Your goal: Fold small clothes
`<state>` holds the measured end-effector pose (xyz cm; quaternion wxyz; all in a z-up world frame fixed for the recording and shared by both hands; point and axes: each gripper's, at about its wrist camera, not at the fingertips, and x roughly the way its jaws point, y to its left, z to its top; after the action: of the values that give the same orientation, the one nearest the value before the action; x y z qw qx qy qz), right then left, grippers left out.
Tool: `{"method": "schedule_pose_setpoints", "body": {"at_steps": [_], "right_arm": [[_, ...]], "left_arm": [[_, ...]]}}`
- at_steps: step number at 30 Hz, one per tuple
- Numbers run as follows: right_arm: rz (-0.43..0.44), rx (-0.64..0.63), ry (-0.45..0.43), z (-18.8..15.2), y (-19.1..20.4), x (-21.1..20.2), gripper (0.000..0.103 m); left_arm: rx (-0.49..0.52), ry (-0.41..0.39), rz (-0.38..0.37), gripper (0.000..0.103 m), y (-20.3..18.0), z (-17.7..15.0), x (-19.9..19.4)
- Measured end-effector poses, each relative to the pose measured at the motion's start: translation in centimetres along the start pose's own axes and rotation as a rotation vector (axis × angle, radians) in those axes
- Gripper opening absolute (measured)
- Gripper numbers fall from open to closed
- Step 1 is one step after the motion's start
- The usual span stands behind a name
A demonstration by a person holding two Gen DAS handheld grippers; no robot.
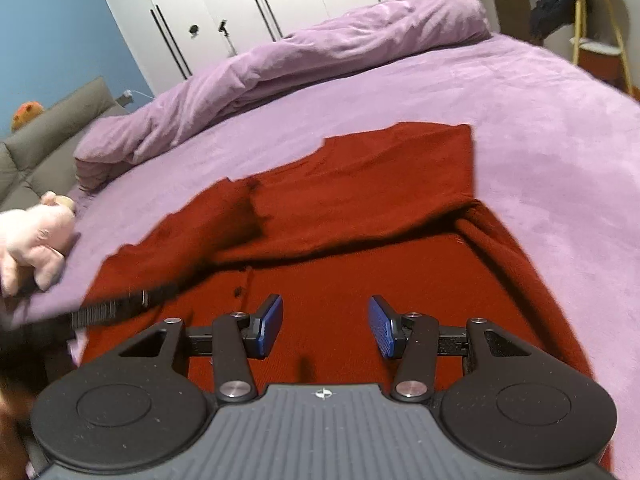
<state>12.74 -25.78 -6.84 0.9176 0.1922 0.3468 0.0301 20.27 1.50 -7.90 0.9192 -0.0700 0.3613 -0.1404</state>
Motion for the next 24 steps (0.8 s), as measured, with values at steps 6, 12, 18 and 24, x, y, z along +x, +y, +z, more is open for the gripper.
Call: {"method": "schedule_pose_setpoints", "body": {"at_steps": [6,12,18,24], "right_arm": [[0.185,0.068,0.027,4.2,1.4,5.7,0.063],[0.200,0.076,0.138,6.6,3.0,13.1,0.050],[0.134,-0.120,0.021,8.1,5.5,11.6,0.004],[-0.129,-0.223,-0.173,9.5,3.1,8.1,0.004]], "left_arm": [[-0.119,0.008,0.114,0.057,4.4,-0.7,-1.9],[-0.211,0.028,0.120,0.057,7.7,-0.2,-1.6],[-0.205,0.012,0.140,0.057,8.1,0.9,-0.8],[-0.164,0.038,0.158,0.057,7.5,2.1,1.0]]}}
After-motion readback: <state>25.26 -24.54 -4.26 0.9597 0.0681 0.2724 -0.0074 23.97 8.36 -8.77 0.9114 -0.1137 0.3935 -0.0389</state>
